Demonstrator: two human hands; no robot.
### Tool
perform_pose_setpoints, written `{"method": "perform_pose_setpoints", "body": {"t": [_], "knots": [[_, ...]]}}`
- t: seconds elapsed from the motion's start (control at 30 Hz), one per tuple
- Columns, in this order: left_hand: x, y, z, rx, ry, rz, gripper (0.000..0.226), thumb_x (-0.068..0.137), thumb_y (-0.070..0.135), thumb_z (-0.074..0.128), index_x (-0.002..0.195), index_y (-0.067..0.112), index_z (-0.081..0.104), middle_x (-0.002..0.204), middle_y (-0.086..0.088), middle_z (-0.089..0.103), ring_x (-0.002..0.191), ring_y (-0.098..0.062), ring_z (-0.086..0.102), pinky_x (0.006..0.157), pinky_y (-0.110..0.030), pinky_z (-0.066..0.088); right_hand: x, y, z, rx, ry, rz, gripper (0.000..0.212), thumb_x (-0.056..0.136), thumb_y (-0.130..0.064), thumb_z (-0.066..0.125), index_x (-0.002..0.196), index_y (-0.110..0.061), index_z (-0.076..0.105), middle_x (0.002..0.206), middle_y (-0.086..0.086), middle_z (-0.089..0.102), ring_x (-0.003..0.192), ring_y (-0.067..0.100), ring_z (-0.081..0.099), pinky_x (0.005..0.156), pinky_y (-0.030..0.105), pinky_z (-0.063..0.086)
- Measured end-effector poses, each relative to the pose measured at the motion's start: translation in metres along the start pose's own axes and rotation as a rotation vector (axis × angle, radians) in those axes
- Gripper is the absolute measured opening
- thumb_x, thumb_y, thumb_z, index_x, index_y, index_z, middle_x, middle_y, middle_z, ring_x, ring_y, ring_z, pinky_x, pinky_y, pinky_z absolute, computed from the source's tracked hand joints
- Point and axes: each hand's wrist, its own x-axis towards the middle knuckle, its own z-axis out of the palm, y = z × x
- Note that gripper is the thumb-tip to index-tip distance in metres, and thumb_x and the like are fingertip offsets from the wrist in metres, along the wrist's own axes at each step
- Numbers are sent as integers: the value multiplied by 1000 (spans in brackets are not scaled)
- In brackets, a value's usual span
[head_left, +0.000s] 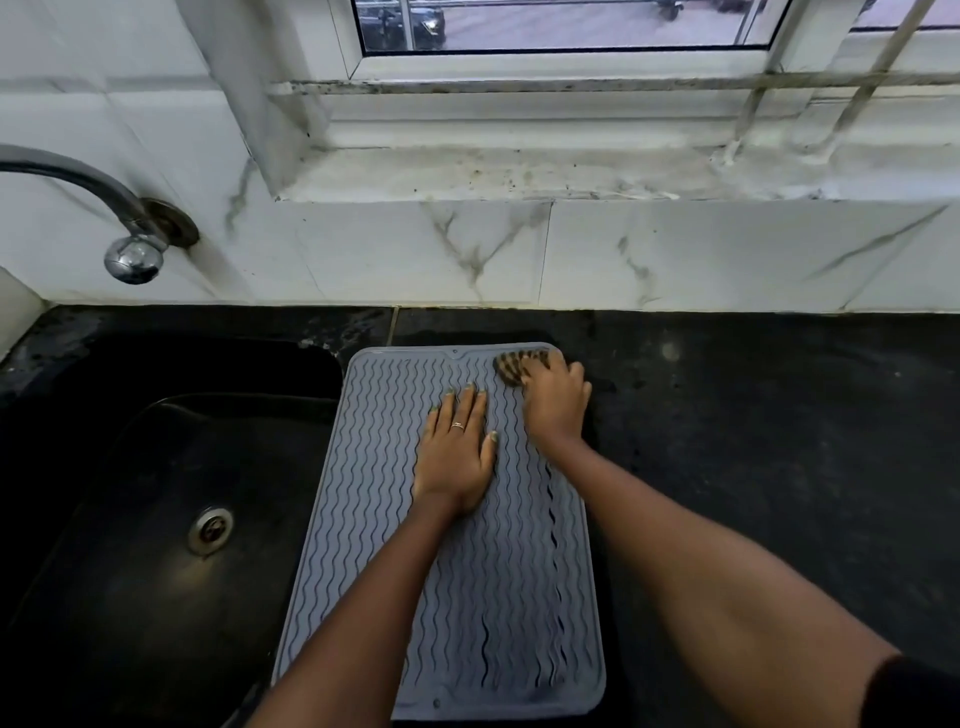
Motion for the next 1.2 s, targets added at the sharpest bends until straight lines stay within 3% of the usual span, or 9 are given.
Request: {"method": "perform_pose_setpoints", "body": {"t": [0.13,0.23,0.33,0.43,0.6,0.9,1.03,1.1,1.2], "knots": [[1,1,1,-2,-8,-13,60,100,45,20,154,25,2,163,2,2,150,-19,-3,120,-35,-2,38,-7,-10,46,-92,34,24,93,-10,50,114,-15,63,129,9,49,112,34,46,91,43,40],[2,1,-1,27,-43,-16,61,100,46,22,154,24,3,163,0,5,150,-21,-1,120,-36,-1,70,-12,-32,213,-284,147,17,92,-12,53,98,-14,69,114,9,63,98,26,58,82,34,48],[11,4,-10,52,-71,-47,62,99,48,25,153,22,11,161,-1,12,150,-22,4,120,-39,4,70,-12,-48,347,-47,271,19,90,-16,59,108,-13,66,117,8,60,101,25,58,88,37,49],[21,9,-14,100,-66,-63,62,99,50,23,153,21,11,161,-1,13,149,-22,5,120,-40,8,11,-8,-38,288,222,175,30,88,-28,57,117,-20,58,114,4,55,101,24,52,88,40,42],[24,6,-8,77,-65,-45,63,100,48,22,154,21,4,163,-1,2,150,-21,-1,122,-40,0,-55,11,0,-99,120,-116,29,84,-27,56,111,-21,65,113,8,58,97,31,49,78,42,39],[28,-2,-8,55,-109,-31,66,100,48,23,154,22,-2,163,-2,-5,150,-20,-6,120,-39,-6,43,-6,5,-1,-30,-35,36,88,-6,54,122,-15,57,130,10,48,113,34,43,88,42,43],[30,-2,-8,62,-142,-25,66,99,50,23,153,24,-5,162,-1,-8,150,-21,-9,119,-39,-8,93,-4,-14,203,-226,28,17,91,-11,53,100,-14,66,103,9,65,100,29,60,79,35,50],[30,-2,-8,50,-149,-21,67,99,50,23,153,24,-5,162,-1,-7,150,-21,-9,119,-39,-8,102,5,-23,367,-175,124,16,91,-13,54,96,-15,68,99,7,68,94,25,63,75,30,50],[31,0,-8,50,-144,-31,67,98,50,24,153,24,-4,163,0,-6,150,-20,-8,119,-39,-8,92,10,-25,491,-2,190,26,90,-10,56,112,-20,64,115,7,58,104,26,57,86,37,51]]}}
